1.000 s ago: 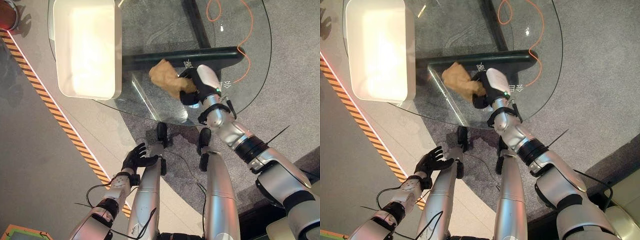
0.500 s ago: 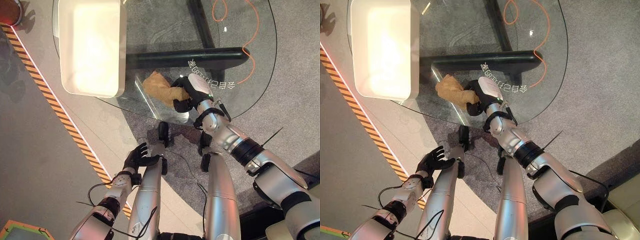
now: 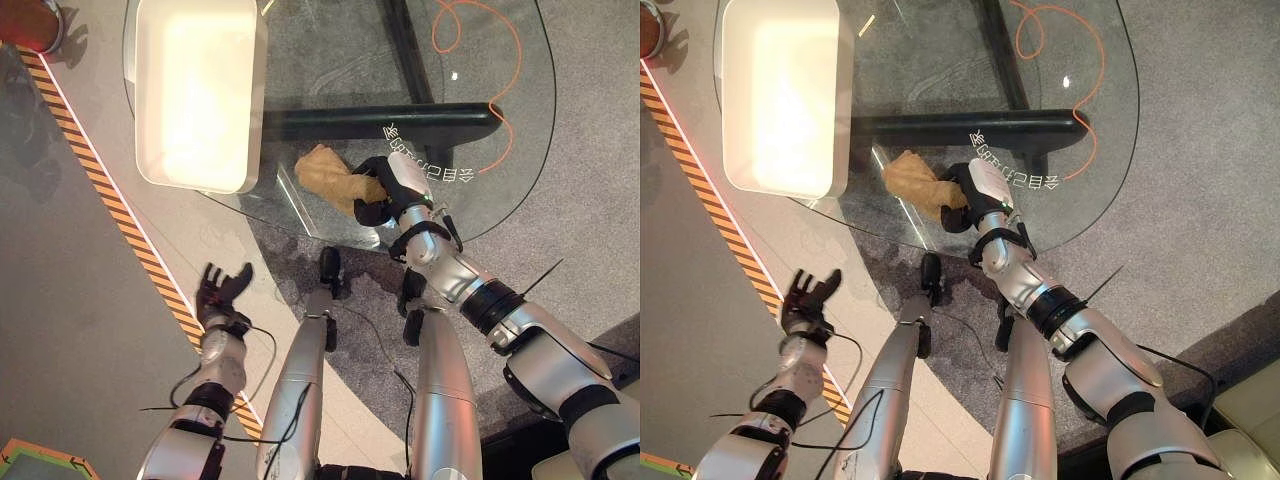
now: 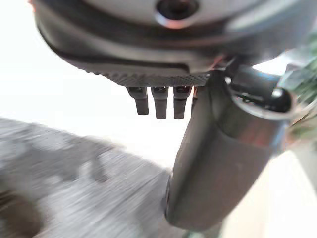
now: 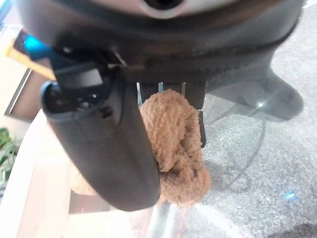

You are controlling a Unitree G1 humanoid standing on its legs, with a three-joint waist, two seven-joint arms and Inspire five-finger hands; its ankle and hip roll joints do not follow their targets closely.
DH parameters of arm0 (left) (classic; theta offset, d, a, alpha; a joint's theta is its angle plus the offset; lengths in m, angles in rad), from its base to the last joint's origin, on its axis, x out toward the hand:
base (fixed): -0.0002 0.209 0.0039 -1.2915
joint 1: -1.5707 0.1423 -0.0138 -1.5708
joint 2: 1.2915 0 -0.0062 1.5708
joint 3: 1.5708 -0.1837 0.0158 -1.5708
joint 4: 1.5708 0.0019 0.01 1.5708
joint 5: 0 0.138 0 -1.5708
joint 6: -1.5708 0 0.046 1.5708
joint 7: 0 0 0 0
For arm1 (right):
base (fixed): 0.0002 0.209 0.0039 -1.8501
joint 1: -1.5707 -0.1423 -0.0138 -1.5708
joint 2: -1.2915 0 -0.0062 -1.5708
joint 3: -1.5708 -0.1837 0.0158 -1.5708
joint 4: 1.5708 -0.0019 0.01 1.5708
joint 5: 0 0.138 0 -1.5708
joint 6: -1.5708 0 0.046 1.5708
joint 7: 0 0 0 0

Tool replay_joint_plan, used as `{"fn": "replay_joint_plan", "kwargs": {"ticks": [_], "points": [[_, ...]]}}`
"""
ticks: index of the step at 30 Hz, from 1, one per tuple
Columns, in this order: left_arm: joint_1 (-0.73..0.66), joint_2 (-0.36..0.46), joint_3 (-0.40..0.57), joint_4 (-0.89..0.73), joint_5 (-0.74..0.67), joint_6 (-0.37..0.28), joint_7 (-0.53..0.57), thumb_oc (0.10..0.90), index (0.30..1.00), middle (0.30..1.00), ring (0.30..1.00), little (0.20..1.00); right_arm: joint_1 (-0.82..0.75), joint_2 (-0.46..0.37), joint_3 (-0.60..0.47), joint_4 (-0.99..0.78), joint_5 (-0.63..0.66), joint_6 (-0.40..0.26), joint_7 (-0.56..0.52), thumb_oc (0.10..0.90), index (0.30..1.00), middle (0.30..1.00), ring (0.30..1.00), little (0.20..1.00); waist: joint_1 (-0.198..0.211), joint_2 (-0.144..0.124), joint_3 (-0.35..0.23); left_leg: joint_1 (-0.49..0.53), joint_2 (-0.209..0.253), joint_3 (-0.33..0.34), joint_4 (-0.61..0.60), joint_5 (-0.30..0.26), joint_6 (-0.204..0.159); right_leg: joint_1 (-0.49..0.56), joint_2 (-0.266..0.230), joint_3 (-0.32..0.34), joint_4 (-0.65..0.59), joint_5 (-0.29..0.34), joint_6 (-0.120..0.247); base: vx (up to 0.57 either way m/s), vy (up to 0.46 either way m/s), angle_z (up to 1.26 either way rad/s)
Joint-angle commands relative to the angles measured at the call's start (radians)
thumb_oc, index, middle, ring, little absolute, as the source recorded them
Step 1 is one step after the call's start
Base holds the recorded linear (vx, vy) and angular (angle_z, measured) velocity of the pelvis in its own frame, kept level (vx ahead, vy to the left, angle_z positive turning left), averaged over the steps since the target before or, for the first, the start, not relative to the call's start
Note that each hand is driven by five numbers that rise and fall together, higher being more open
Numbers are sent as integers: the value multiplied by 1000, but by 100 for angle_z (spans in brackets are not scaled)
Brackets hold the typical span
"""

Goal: Wipe the table with a cloth and put it in the basket.

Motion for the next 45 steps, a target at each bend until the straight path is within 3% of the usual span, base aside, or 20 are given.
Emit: {"fn": "replay_joint_plan", "kwargs": {"ticks": [1,7,11,12,17,23,31,36,45], "points": [[-48,86,53,-17,22,-157,127,800,900,900,900,900,-66,8,-68,-73,38,-97,-98,100,300,300,300,200,1,19,-19,-15,-36,72,120,-111,53,6,29,-28,-104,61,18,0,0,0],[-137,124,97,-167,165,-297,311,800,900,900,900,900,-27,11,-136,-157,58,-145,-175,100,300,300,300,200,-1,-4,-19,-28,-36,56,115,-113,53,6,42,-23,-109,59,23,-15,-53,1],[-144,127,108,-257,282,-332,378,800,900,900,900,900,8,13,-176,-220,55,-162,-206,100,300,300,300,200,-1,-16,-19,-35,-35,48,113,-114,52,6,47,-22,-114,60,25,-8,-59,0],[-140,128,113,-327,394,-334,409,800,900,900,900,900,34,12,-204,-269,45,-168,-216,100,300,300,300,200,-1,-21,-19,-35,-35,44,111,-116,53,9,50,-20,-115,59,26,6,-41,-4],[-122,85,98,-542,423,-324,263,800,900,900,900,900,101,12,-269,-386,13,-198,-218,100,300,300,300,200,-6,-29,-19,-42,-39,40,114,-123,58,8,57,-15,-120,61,29,2,-9,-1],[-98,36,17,-832,287,-162,-126,800,900,900,900,900,193,38,-374,-537,-40,-298,-162,100,300,300,300,200,-24,-31,-19,-39,-44,44,107,-127,72,11,59,-16,-128,70,40,0,-7,0],[-80,3,-27,-918,121,-87,-302,800,900,900,900,900,246,55,-413,-660,-67,-358,-107,100,300,300,300,200,-45,-34,-19,-26,-46,55,104,-132,78,25,64,-9,-143,75,46,4,12,-2],[-96,-12,-63,-928,-25,32,-448,800,900,900,900,900,245,64,-425,-729,-76,-392,-95,100,300,300,300,200,-60,-42,-19,-24,-43,62,105,-132,81,31,69,-5,-150,80,51,0,0,0],[-124,-19,-99,-937,-134,113,-525,800,900,900,900,900,232,63,-428,-778,-85,-416,-90,100,300,300,300,200,-73,-52,-19,-17,-39,70,102,-133,81,40,72,-4,-161,88,53,2,2,-2]]}}
